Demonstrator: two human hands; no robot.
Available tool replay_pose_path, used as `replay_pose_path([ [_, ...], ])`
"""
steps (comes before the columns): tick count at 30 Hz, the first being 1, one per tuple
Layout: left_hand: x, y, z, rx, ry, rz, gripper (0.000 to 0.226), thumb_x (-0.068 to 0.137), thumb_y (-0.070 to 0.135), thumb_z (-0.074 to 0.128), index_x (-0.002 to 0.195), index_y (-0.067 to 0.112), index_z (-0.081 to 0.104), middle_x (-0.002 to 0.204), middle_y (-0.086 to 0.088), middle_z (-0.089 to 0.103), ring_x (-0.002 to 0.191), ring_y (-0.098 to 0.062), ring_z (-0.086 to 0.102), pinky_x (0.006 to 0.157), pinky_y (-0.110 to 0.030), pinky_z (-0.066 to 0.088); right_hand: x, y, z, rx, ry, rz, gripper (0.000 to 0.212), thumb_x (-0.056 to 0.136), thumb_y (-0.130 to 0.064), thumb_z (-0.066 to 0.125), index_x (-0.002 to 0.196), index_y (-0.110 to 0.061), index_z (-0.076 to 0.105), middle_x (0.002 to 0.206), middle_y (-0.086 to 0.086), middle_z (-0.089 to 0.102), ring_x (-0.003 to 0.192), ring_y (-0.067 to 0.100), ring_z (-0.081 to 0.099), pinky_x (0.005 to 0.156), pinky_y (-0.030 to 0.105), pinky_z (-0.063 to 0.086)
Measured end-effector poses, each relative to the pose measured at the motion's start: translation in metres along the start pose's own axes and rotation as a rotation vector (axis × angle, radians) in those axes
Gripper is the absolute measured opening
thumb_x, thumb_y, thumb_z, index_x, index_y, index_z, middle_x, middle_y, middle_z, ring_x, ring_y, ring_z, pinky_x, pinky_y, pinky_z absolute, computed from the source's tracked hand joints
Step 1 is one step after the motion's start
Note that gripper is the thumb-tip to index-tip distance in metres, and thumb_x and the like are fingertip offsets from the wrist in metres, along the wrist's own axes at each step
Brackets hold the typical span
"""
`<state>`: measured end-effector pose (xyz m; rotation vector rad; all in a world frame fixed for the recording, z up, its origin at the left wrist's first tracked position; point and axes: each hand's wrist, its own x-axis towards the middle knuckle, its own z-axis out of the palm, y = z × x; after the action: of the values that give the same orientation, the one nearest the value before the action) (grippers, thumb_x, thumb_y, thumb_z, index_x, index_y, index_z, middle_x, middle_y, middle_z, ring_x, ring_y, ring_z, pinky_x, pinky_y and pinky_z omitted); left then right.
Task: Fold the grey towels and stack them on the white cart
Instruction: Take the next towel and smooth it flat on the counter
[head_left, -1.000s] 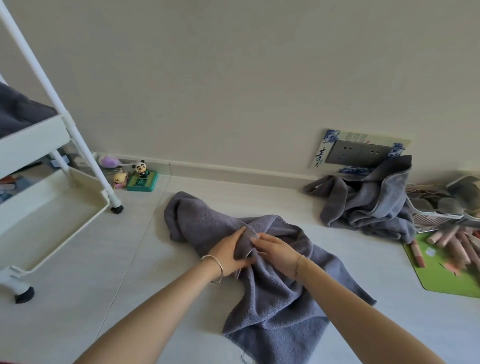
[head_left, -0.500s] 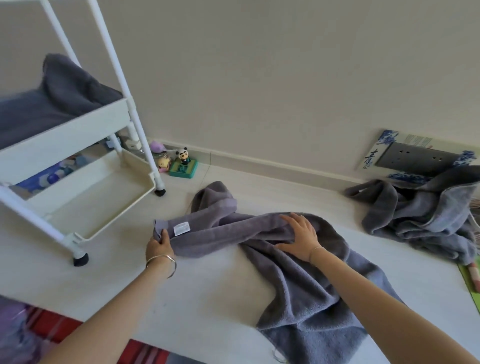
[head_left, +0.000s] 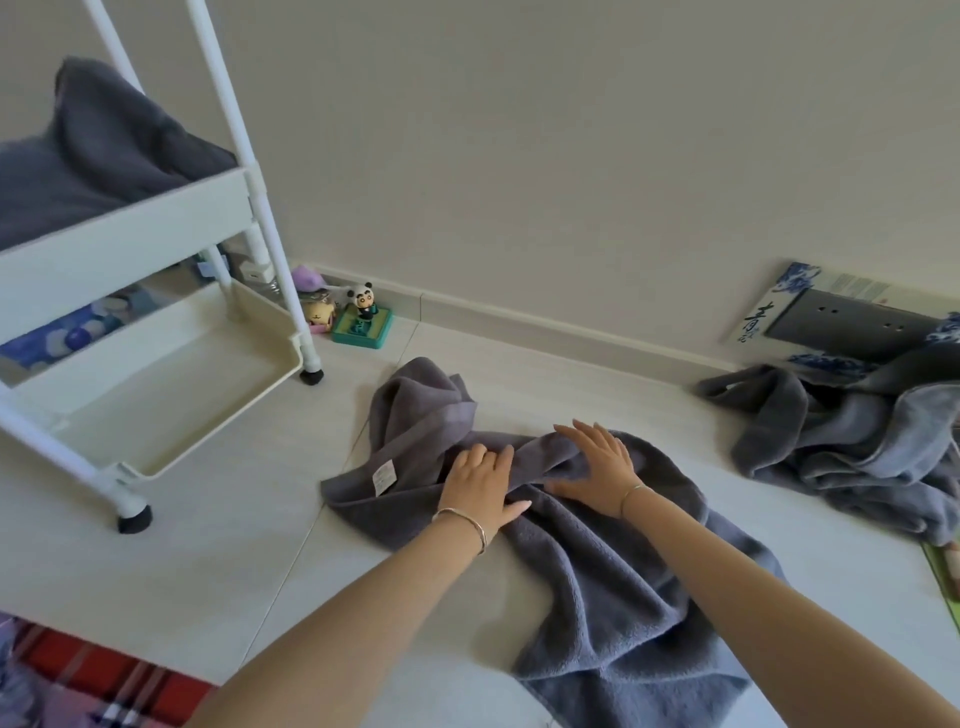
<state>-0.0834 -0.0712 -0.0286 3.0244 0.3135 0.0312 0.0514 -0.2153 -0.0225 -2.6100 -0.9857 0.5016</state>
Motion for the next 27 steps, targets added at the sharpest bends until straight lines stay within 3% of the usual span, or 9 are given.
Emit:
replay_pose_path([
  [3, 0.013, 0.01, -0.005, -0.044, -0.118, -0.14, 0.062, 0.087, 0.051, 0.055, 0.132, 0.01, 0.04, 0.127, -0.011, 0.055, 0.119, -0.027, 0.047, 0.098, -0.034, 0.035, 0.002, 0.007, -0.005, -0.042, -0.033, 0.017, 0.087, 0.074, -0.057, 0.069, 0.145, -0.035, 0.024, 0.15, -0.002, 0.029, 0.143, 0.024, 0.014, 0.118, 0.039, 0.007],
  [6, 0.025, 0.022, -0.019, -0.387, -0.219, -0.175, 0.036, 0.088, 0.043, 0.059, 0.102, 0.01, 0.058, 0.106, -0.012, 0.066, 0.103, -0.029, 0.06, 0.078, -0.03, 0.042, 0.002, 0.013, -0.019, -0.219, -0.048, 0.02, 0.07, 0.075, -0.06, 0.065, 0.137, -0.036, 0.042, 0.129, -0.001, 0.042, 0.124, 0.023, 0.03, 0.11, 0.03, 0.017],
  [9, 0.035, 0.014, -0.06, -0.21, 0.112, -0.506, 0.024, 0.092, 0.029, 0.058, 0.077, 0.011, 0.056, 0.071, -0.007, 0.061, 0.069, -0.019, 0.062, 0.063, -0.031, 0.042, -0.006, 0.019, -0.043, -0.217, -0.12, 0.004, 0.047, 0.074, -0.061, 0.066, 0.103, -0.024, 0.067, 0.108, -0.005, 0.049, 0.108, 0.018, 0.041, 0.098, 0.028, 0.031],
  [10, 0.043, 0.002, -0.067, -0.433, 0.105, -0.404, 0.03, 0.089, 0.03, 0.063, 0.068, 0.013, 0.051, 0.06, -0.001, 0.05, 0.058, -0.013, 0.05, 0.059, -0.03, 0.038, -0.011, 0.02, -0.055, -0.098, -0.146, 0.026, 0.042, 0.073, -0.059, 0.068, 0.085, -0.018, 0.066, 0.092, -0.005, 0.051, 0.091, 0.015, 0.047, 0.083, 0.027, 0.037],
  [12, 0.043, -0.021, -0.103, -0.851, -0.182, -0.008, 0.044, 0.081, 0.037, 0.07, 0.059, 0.017, 0.039, 0.057, 0.004, 0.03, 0.054, -0.008, 0.029, 0.056, -0.027, 0.026, -0.024, 0.016, -0.082, 0.131, -0.236, 0.078, 0.047, 0.072, -0.057, 0.071, 0.062, -0.018, 0.048, 0.065, -0.006, 0.043, 0.062, 0.012, 0.039, 0.06, 0.026, 0.031],
  [16, 0.045, -0.037, -0.16, -0.906, -0.201, 0.034, 0.034, 0.081, 0.038, 0.07, 0.068, 0.008, 0.06, 0.059, 0.006, 0.045, 0.056, -0.003, 0.041, 0.056, -0.017, 0.033, -0.052, 0.006, -0.135, 0.143, -0.379, 0.059, 0.041, 0.068, -0.061, 0.072, 0.063, -0.024, 0.056, 0.062, -0.013, 0.057, 0.06, 0.005, 0.053, 0.064, 0.018, 0.04],
  [18, 0.052, -0.035, -0.178, -0.857, -0.18, 0.039, 0.023, 0.081, 0.036, 0.071, 0.066, 0.019, 0.066, 0.052, 0.016, 0.05, 0.052, 0.004, 0.043, 0.053, -0.009, 0.033, -0.062, 0.009, -0.156, 0.123, -0.417, 0.079, 0.04, 0.066, -0.061, 0.074, 0.067, -0.023, 0.061, 0.064, -0.013, 0.061, 0.06, 0.003, 0.056, 0.063, 0.016, 0.044],
  [23, 0.073, -0.054, -0.219, -0.601, -0.006, 0.045, 0.047, 0.07, 0.053, 0.073, 0.054, 0.013, 0.056, 0.05, 0.009, 0.035, 0.051, -0.009, 0.03, 0.052, -0.026, 0.027, -0.077, 0.024, -0.213, 0.014, -0.214, 0.089, 0.055, 0.058, -0.07, 0.066, 0.054, -0.021, 0.043, 0.053, -0.009, 0.037, 0.053, 0.009, 0.036, 0.054, 0.019, 0.028],
  [27, 0.089, -0.053, -0.269, -0.471, 0.274, 0.093, 0.064, 0.064, 0.066, 0.067, 0.048, 0.016, 0.031, 0.047, 0.005, 0.023, 0.05, -0.014, 0.022, 0.051, -0.03, 0.02, -0.078, 0.016, -0.283, 0.094, 0.232, -0.012, 0.056, 0.064, -0.052, 0.074, 0.056, -0.002, 0.05, 0.051, 0.0, 0.034, 0.047, 0.009, 0.03, 0.046, 0.021, 0.022],
])
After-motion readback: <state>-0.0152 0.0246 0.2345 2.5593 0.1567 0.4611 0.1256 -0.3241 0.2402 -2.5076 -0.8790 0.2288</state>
